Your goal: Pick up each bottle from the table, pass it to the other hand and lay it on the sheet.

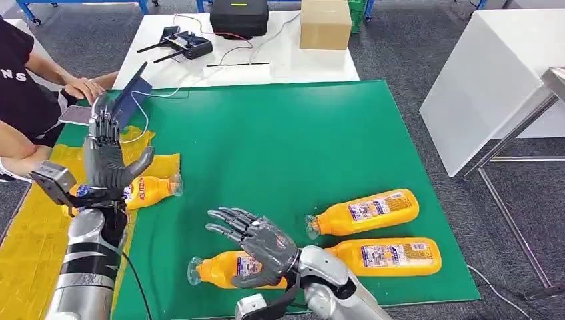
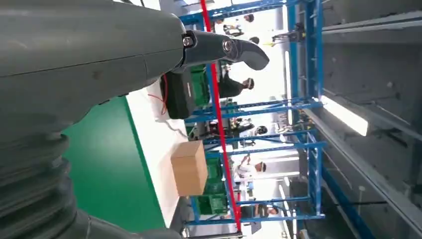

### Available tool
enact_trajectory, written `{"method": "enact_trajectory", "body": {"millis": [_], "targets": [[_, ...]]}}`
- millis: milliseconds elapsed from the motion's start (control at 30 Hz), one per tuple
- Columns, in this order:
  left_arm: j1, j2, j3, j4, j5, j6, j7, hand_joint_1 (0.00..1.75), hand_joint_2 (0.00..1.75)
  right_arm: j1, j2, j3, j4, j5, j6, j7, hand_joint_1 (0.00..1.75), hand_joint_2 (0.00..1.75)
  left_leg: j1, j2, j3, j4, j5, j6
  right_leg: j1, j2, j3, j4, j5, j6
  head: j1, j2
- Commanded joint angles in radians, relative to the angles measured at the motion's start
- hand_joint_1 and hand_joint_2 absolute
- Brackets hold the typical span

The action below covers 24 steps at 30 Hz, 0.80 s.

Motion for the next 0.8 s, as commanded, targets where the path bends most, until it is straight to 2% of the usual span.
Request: {"method": "enact_trajectory", "body": {"millis": [33, 200, 333, 567, 667, 800], "targets": [[-0.108, -0.019, -0.041, 0.193, -0.005, 0.025, 0.011, 0.00, 1.75, -0.117, -0.044, 0.104, 0.245, -0.027, 0.047, -0.002, 0.00, 1.75, 0.001, -0.003, 0.004, -0.001, 0.000, -0.001, 0.001, -0.004, 0.005, -0.002, -0.001, 0.000, 0.000, 0.000], [-0.092, -0.012, -0.029, 0.196, -0.001, 0.032, 0.010, 0.00, 1.75, -0.135, -0.057, 0.107, 0.278, -0.008, 0.034, 0.026, 0.00, 1.75, 0.000, -0.001, 0.002, -0.001, 0.000, 0.000, 0.000, -0.001, 0.003, -0.001, 0.000, 0.000, 0.000, 0.000], [-0.065, -0.010, -0.020, 0.173, 0.004, 0.032, 0.006, 0.00, 1.75, -0.166, -0.078, 0.118, 0.301, 0.031, 0.014, 0.096, 0.00, 1.75, 0.001, 0.000, 0.003, -0.001, -0.001, -0.001, 0.001, -0.001, 0.004, -0.001, 0.000, 0.000, 0.000, 0.000], [-0.062, -0.010, -0.019, 0.173, 0.005, 0.031, 0.006, 0.00, 1.75, -0.171, -0.079, 0.117, 0.300, 0.031, 0.015, 0.095, 0.00, 1.75, 0.000, 0.000, 0.001, -0.001, 0.000, 0.000, 0.000, -0.001, 0.002, -0.001, 0.000, 0.000, 0.000, 0.000], [-0.027, -0.010, -0.008, 0.130, 0.006, 0.038, 0.006, 0.00, 1.75, -0.170, -0.089, 0.116, 0.260, 0.091, -0.057, 0.192, 0.00, 1.75, 0.000, 0.001, 0.001, 0.000, -0.001, 0.000, 0.000, 0.000, 0.002, -0.001, 0.000, 0.000, 0.000, 0.000], [-0.005, -0.008, 0.007, 0.107, 0.012, 0.034, 0.008, 0.00, 1.75, -0.168, -0.106, 0.101, 0.205, 0.100, -0.062, 0.214, 0.00, 1.75, 0.000, 0.002, 0.003, 0.000, -0.002, -0.001, 0.000, 0.001, 0.003, 0.000, -0.001, 0.000, 0.000, 0.000]]}}
